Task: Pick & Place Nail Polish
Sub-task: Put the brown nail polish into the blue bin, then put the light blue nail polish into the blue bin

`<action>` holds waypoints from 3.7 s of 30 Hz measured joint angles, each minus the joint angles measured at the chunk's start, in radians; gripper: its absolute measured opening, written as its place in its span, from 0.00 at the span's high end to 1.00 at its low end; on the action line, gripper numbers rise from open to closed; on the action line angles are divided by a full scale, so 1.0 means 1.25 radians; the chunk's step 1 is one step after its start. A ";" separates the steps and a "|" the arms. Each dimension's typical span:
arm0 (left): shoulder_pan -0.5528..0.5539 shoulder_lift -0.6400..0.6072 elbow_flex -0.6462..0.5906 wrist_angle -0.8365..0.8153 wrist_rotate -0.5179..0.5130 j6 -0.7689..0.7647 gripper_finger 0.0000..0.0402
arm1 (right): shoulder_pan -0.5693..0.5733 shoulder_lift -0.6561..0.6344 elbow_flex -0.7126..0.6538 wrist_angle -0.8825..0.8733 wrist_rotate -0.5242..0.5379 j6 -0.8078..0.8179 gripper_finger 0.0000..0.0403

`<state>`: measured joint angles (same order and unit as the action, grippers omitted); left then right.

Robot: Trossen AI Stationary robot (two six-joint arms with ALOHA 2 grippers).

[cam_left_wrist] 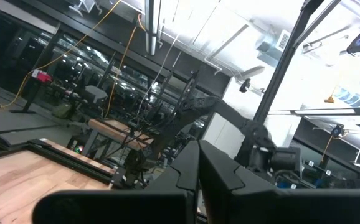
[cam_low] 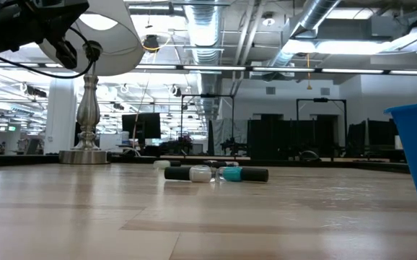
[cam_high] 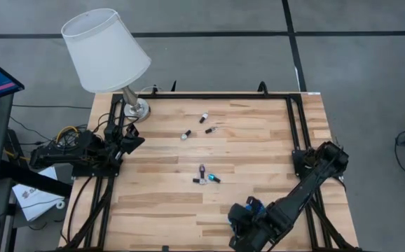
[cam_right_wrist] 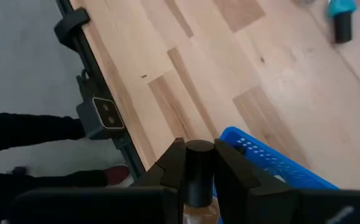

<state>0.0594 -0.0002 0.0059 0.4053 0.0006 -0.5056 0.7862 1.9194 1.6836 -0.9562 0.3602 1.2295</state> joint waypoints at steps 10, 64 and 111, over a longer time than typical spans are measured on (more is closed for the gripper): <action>0.000 0.000 0.000 0.000 0.000 0.000 1.00 | 0.031 -0.001 -0.139 0.090 -0.037 0.056 0.89; 0.000 0.000 0.000 0.000 0.000 0.000 1.00 | 0.013 0.060 -0.265 0.212 -0.087 0.086 0.80; 0.000 0.000 0.000 0.002 0.000 0.000 1.00 | -0.452 -0.077 -0.263 0.249 -0.155 -0.615 0.40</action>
<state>0.0593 -0.0002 0.0059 0.4080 0.0002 -0.5056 0.2209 1.8228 1.3554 -0.6450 0.1668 0.4608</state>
